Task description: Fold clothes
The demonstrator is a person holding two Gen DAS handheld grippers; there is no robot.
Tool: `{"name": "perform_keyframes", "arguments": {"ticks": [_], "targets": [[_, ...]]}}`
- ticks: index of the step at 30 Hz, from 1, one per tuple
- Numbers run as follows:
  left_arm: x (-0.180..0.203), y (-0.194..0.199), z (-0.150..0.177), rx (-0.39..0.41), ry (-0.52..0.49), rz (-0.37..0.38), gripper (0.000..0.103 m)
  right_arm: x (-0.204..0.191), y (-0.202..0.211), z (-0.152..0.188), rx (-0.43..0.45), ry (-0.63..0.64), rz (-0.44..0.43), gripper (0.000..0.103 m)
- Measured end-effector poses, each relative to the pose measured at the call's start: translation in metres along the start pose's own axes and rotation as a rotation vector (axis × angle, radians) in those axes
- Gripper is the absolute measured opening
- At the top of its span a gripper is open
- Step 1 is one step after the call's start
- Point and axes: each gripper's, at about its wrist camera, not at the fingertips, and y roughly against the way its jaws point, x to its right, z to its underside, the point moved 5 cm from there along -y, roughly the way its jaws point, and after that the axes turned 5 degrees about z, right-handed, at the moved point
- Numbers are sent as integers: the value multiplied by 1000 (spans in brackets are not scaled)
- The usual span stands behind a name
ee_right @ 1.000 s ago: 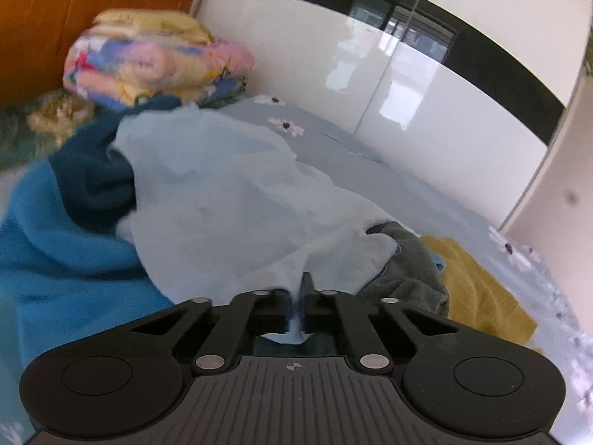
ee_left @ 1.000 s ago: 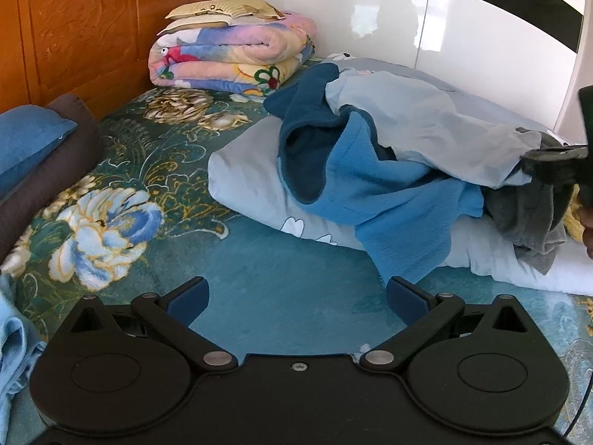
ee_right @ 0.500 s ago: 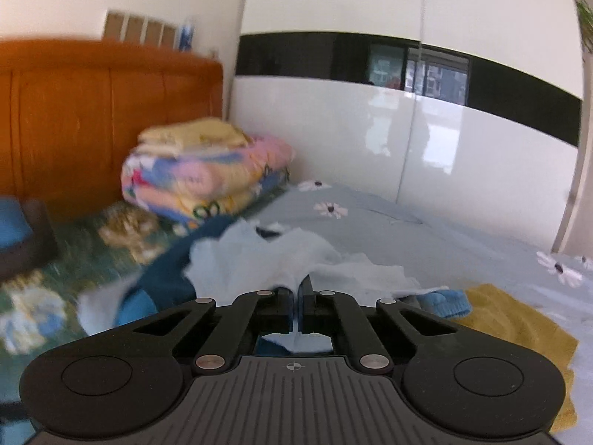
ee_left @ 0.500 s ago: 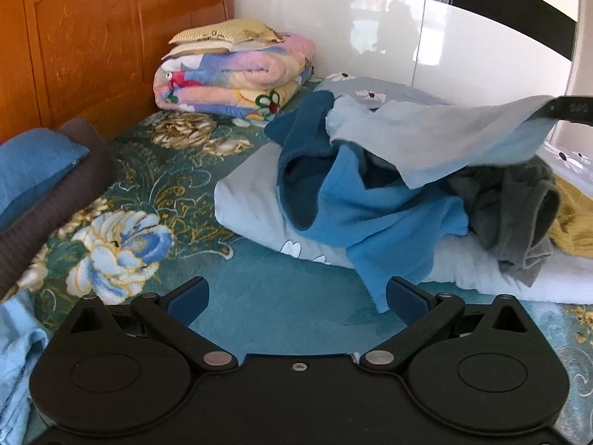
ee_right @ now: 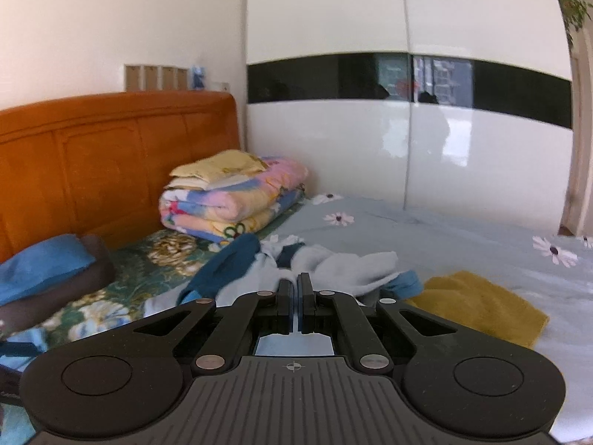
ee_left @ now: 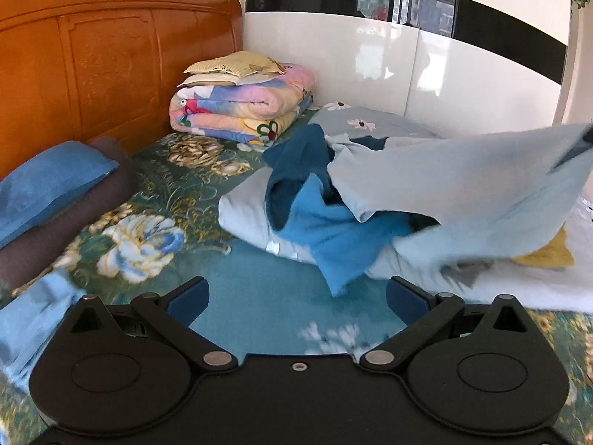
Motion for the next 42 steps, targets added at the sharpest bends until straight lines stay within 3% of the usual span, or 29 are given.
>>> {"name": "perform_keyframes", "arguments": {"ticks": [5, 10, 17, 23, 28, 30, 32, 37, 42], "targets": [[21, 48, 25, -21, -4, -15, 101, 5, 59, -16, 42, 25, -16, 0], [34, 66, 34, -49, -54, 33, 101, 5, 81, -4, -15, 24, 14, 0], [38, 50, 26, -38, -134, 141, 101, -6, 86, 56, -142, -12, 101, 1], [35, 39, -3, 0, -178, 204, 101, -22, 81, 106, -252, -25, 141, 4], [32, 11, -26, -14, -163, 211, 102, -29, 69, 115, -265, -38, 179, 22], [36, -8, -34, -14, -166, 224, 102, -29, 58, 114, -247, -21, 174, 36], [44, -29, -38, -6, -190, 231, 101, -26, 42, 116, -231, -11, 158, 41], [62, -100, -44, -20, -186, 277, 100, -8, -23, 139, -257, 45, 128, 42], [72, -175, -47, -51, -181, 259, 100, 17, -92, 161, -280, 79, 129, 45]]}}
